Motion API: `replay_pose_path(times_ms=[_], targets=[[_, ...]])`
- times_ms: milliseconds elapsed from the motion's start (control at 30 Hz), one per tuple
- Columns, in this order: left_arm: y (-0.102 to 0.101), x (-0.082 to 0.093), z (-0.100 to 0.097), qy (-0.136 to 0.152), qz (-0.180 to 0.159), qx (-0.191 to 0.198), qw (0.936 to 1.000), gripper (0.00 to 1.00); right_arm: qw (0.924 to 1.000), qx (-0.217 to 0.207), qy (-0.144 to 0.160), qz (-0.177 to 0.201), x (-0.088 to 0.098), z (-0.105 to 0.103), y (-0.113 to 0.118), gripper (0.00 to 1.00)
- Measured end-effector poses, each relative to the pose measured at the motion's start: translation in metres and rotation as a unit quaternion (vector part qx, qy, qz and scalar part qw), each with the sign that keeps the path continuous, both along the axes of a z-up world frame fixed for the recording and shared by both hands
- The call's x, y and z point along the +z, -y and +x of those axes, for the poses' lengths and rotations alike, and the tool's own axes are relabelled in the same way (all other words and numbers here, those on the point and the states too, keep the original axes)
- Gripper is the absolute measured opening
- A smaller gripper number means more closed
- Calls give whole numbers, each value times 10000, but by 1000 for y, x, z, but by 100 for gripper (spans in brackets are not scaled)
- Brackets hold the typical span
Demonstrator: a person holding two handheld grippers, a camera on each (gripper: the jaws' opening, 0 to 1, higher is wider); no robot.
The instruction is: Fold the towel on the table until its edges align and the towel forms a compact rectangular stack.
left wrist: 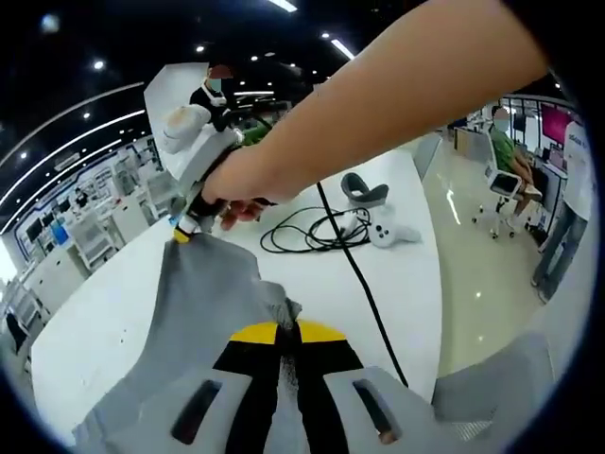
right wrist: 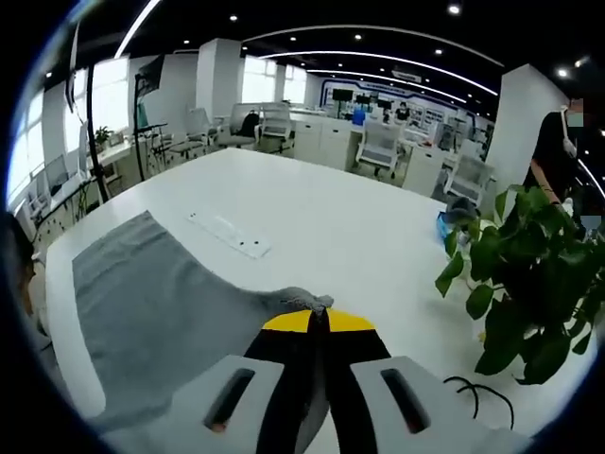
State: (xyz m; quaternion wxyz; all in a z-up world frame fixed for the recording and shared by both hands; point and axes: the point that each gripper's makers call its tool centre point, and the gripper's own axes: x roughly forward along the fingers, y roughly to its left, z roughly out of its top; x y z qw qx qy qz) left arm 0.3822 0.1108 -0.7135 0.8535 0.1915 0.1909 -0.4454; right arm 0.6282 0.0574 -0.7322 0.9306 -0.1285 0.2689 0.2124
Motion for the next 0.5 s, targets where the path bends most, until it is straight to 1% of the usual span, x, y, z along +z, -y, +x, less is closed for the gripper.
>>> replay_pose_path(times_ms=[100, 167, 233, 300, 400, 500], targets=[[-1, 7, 1, 62, -25, -59, 10000, 5, 10000, -68, 53, 38, 9, 0, 4, 1], [2, 11, 1, 99, -37, -109, 9999, 5, 9999, -84, 89, -18, 12, 1, 9, 1], [8, 19, -1, 104, -164, -158, 9997, 5, 9998, -100, 133, -57, 16, 3, 13, 1], [16, 28, -2, 123, -321, -213, 9992, 5, 9996, -69, 260, -77, 22, 7, 14, 1], [24, 36, -4, 216, -393, -308, 9985, 5, 9994, -54, 324, -87, 29, 9, 14, 1], [28, 39, -2, 192, -452, -342, 9982, 5, 9992, -60, 384, -106, 33, 14, 18, 1]])
